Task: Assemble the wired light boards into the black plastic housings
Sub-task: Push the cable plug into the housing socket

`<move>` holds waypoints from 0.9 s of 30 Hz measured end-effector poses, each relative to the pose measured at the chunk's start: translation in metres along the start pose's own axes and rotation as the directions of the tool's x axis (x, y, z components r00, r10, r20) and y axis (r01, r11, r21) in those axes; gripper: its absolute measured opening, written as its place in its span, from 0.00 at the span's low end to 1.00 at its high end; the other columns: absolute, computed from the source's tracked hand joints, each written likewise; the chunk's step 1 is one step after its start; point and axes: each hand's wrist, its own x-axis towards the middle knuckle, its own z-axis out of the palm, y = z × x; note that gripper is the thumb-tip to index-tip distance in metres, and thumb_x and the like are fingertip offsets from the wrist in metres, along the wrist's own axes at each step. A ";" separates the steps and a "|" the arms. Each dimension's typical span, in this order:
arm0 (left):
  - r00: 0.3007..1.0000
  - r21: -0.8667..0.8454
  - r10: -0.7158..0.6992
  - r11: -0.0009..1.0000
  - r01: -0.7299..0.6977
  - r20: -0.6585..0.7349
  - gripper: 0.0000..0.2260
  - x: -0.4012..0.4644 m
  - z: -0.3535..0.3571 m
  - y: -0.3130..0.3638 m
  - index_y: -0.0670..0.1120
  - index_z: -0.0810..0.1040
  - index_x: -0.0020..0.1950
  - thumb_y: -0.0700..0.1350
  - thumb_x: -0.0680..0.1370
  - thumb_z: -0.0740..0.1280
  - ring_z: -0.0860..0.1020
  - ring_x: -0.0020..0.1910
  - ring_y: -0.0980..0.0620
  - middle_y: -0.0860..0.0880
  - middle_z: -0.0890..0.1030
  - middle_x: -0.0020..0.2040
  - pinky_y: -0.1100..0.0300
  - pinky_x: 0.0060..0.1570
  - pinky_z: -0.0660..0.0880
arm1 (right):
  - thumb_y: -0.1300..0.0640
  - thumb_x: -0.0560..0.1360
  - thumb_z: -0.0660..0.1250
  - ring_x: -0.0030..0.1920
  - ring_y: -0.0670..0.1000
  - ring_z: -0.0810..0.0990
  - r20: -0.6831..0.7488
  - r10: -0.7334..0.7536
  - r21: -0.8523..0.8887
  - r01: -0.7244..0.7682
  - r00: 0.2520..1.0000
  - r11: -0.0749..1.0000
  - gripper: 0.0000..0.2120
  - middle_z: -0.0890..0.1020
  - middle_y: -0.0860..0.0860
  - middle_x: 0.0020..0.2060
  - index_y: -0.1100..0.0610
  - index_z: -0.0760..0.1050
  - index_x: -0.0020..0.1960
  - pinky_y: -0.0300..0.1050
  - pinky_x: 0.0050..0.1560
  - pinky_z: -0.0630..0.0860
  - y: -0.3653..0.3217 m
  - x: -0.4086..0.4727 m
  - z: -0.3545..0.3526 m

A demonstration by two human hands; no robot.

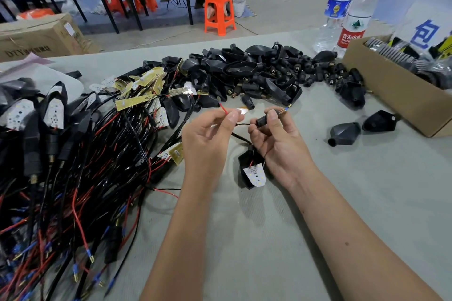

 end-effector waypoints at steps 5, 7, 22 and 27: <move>0.994 0.216 0.096 0.973 -0.081 -0.060 0.12 -0.002 0.000 -0.005 0.45 0.82 0.48 0.43 0.86 0.61 0.79 0.34 0.52 0.51 0.81 0.32 0.62 0.38 0.73 | 0.57 0.82 0.66 0.40 0.51 0.84 -0.010 0.000 0.005 0.000 1.000 1.000 0.03 0.83 0.54 0.37 0.55 0.77 0.51 0.38 0.42 0.82 0.002 -0.001 -0.001; 0.995 0.376 0.101 0.922 -0.095 0.002 0.13 -0.004 -0.001 -0.011 0.46 0.82 0.48 0.47 0.85 0.60 0.73 0.29 0.54 0.54 0.75 0.28 0.58 0.33 0.68 | 0.56 0.81 0.67 0.40 0.52 0.84 0.025 -0.006 -0.030 0.007 1.000 1.000 0.03 0.82 0.58 0.42 0.55 0.78 0.51 0.38 0.41 0.82 0.004 -0.001 0.001; 0.989 0.265 -0.040 0.961 0.078 -0.143 0.09 0.001 -0.007 -0.015 0.49 0.73 0.48 0.48 0.85 0.57 0.73 0.30 0.52 0.49 0.80 0.30 0.52 0.38 0.70 | 0.54 0.74 0.71 0.40 0.52 0.84 0.007 0.029 0.010 -0.030 1.000 1.000 0.04 0.83 0.58 0.40 0.54 0.81 0.48 0.38 0.38 0.81 0.007 0.001 0.000; 0.944 -0.048 -0.162 0.987 0.154 -0.287 0.13 0.008 -0.012 -0.004 0.46 0.81 0.46 0.44 0.86 0.60 0.78 0.36 0.54 0.51 0.84 0.36 0.59 0.40 0.75 | 0.56 0.78 0.69 0.38 0.51 0.84 -0.007 0.033 0.061 -0.033 0.999 0.998 0.03 0.83 0.55 0.36 0.55 0.79 0.49 0.38 0.40 0.82 0.006 0.003 -0.002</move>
